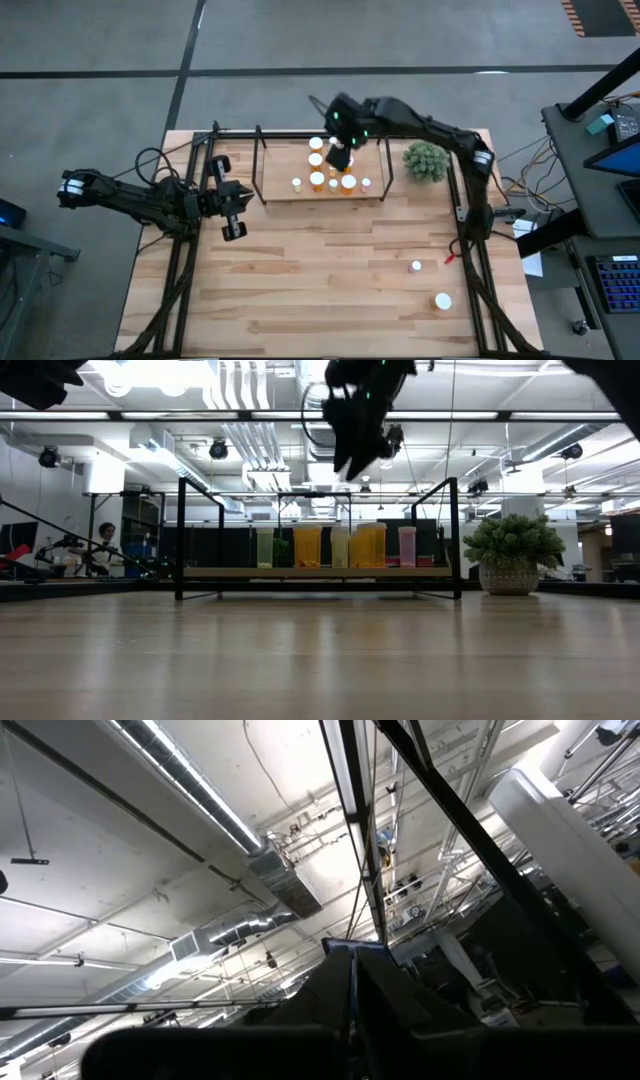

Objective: Pick and place medicine bottles onto shelf by color
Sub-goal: Put the small pink pill bottle on the shelf aligned with the other small pink pill bottle

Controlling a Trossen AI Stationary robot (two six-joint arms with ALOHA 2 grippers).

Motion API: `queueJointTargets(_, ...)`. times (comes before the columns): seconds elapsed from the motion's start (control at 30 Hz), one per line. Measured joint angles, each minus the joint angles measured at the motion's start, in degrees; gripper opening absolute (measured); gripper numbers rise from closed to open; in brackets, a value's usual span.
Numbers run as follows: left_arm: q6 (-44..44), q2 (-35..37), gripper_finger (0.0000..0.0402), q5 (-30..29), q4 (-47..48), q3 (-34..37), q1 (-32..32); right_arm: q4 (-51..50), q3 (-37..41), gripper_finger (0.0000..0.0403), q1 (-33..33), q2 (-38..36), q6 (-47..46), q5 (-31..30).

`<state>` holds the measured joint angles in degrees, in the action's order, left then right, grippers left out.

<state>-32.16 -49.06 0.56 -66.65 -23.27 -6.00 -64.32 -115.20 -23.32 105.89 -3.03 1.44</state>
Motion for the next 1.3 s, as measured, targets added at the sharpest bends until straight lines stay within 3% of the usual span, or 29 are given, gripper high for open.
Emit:
queueJointTargets(0.2,0.21,-0.14,0.0002,0.02,0.13,0.0,-0.04,7.96,14.3,0.0244,10.62,-10.83,-4.83,0.03)
queueJointTargets(0.43,0.28,-0.44,0.0002,0.02,0.1,-0.02,-0.04,13.01,28.98,0.0241,21.34,-21.54,-19.67,-0.38)
queueJointTargets(0.67,0.3,-0.44,0.0002,0.02,0.13,-0.02,-0.02,13.49,37.42,0.0239,29.65,-27.75,-36.17,-2.76)
queueJointTargets(1.03,0.34,-0.81,0.0002,0.02,0.17,-0.02,0.0,-6.34,42.7,0.0233,49.1,-29.96,-77.28,1.56)
queueJointTargets(1.3,0.47,-0.83,0.0002,-0.52,0.49,-0.02,-0.04,-5.86,48.85,0.0233,53.97,-25.53,-83.21,1.51)
